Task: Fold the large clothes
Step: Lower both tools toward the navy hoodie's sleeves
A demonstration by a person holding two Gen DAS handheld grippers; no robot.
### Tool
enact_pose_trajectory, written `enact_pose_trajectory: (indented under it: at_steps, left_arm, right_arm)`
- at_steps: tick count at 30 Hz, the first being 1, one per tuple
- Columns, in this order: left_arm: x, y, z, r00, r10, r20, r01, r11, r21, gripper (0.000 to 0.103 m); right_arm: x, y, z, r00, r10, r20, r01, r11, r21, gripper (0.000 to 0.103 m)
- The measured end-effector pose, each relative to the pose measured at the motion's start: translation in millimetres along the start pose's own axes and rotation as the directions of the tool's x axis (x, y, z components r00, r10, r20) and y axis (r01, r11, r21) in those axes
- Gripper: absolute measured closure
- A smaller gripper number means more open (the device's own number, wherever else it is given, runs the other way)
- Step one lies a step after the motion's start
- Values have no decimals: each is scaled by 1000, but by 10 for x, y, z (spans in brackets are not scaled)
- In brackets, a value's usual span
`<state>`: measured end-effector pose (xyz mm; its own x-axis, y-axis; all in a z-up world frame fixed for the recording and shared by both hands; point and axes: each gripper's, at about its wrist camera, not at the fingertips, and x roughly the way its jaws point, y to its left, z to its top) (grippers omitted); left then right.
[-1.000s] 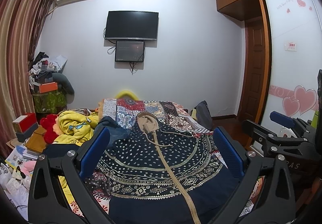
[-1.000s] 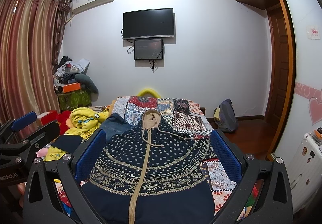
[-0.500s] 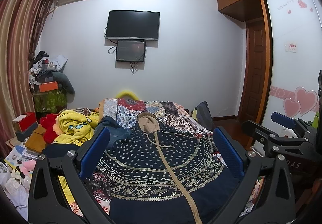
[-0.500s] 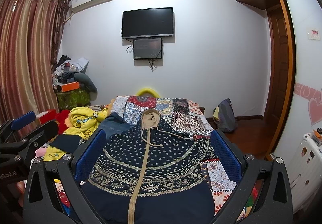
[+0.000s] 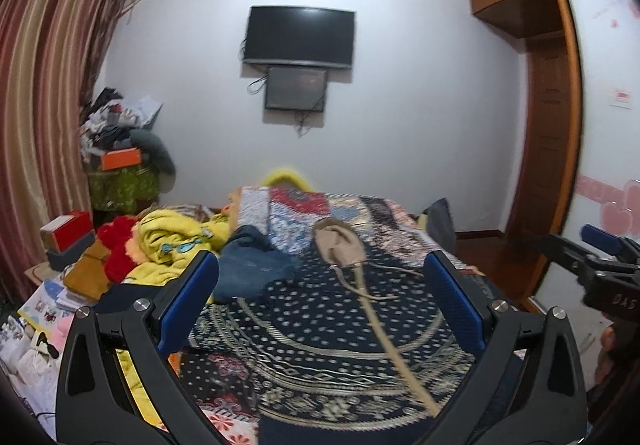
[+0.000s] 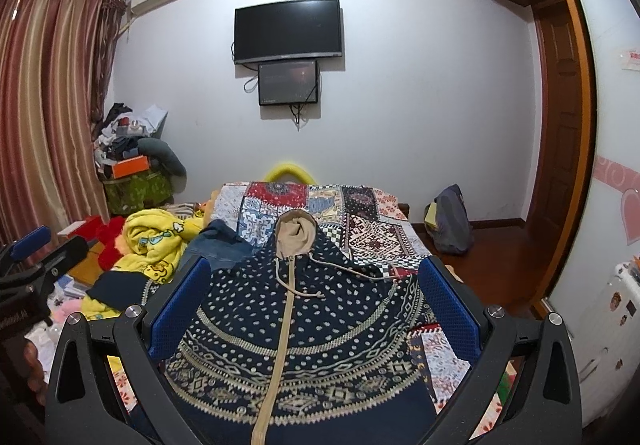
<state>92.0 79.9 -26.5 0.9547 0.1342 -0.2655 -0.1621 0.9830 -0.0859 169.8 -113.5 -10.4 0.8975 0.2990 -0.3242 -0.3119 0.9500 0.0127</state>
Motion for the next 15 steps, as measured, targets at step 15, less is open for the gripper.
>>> enact_pose_trajectory:
  at_steps: [15]
  left_arm:
    - [1239,1648,-559,946,139,-293,-192,968,-159,0]
  right_arm:
    - [1338,61,2,987,-9,-162,2,999,-43,0]
